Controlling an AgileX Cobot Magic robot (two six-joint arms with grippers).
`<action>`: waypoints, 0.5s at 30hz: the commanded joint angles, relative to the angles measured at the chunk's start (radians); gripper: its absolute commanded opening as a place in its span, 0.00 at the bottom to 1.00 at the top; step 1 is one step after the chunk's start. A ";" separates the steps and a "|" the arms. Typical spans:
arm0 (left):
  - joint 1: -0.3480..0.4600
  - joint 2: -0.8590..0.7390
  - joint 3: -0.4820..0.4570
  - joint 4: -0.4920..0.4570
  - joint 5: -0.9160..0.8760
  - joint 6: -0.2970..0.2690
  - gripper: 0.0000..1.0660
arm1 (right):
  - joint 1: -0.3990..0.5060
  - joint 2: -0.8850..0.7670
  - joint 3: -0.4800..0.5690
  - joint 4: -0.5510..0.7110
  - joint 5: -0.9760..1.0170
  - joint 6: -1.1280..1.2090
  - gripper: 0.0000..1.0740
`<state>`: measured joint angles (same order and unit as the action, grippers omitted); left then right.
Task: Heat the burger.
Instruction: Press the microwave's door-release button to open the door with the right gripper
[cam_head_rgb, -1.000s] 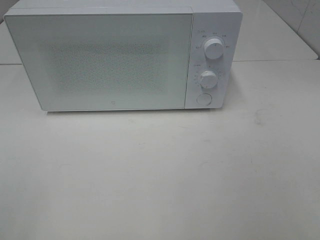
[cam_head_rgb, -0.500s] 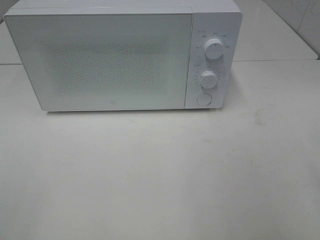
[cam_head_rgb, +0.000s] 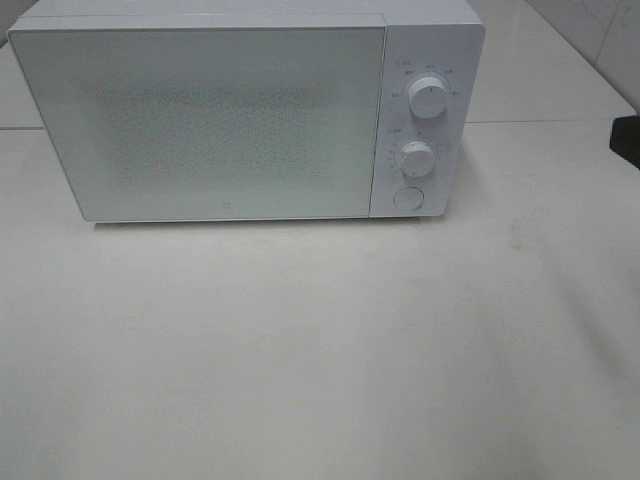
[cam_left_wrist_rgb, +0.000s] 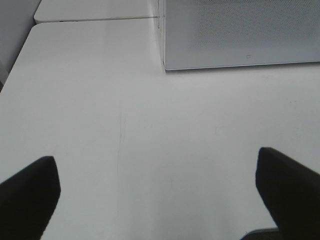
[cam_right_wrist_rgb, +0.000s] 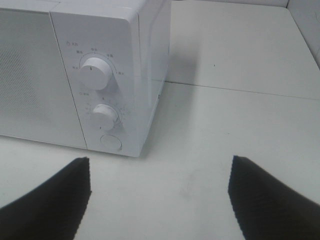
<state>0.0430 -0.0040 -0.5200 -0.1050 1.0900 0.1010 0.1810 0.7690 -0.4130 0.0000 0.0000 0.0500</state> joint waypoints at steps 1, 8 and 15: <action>0.000 -0.005 0.002 -0.007 -0.015 -0.004 0.94 | -0.004 0.093 0.001 -0.009 -0.140 0.020 0.69; 0.000 -0.005 0.002 -0.007 -0.015 -0.004 0.94 | -0.004 0.298 0.001 -0.016 -0.362 0.020 0.69; 0.000 -0.005 0.002 -0.007 -0.015 -0.004 0.94 | 0.001 0.436 0.007 -0.011 -0.557 0.016 0.69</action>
<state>0.0430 -0.0040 -0.5200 -0.1050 1.0900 0.1010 0.1840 1.2080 -0.4040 0.0000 -0.5270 0.0650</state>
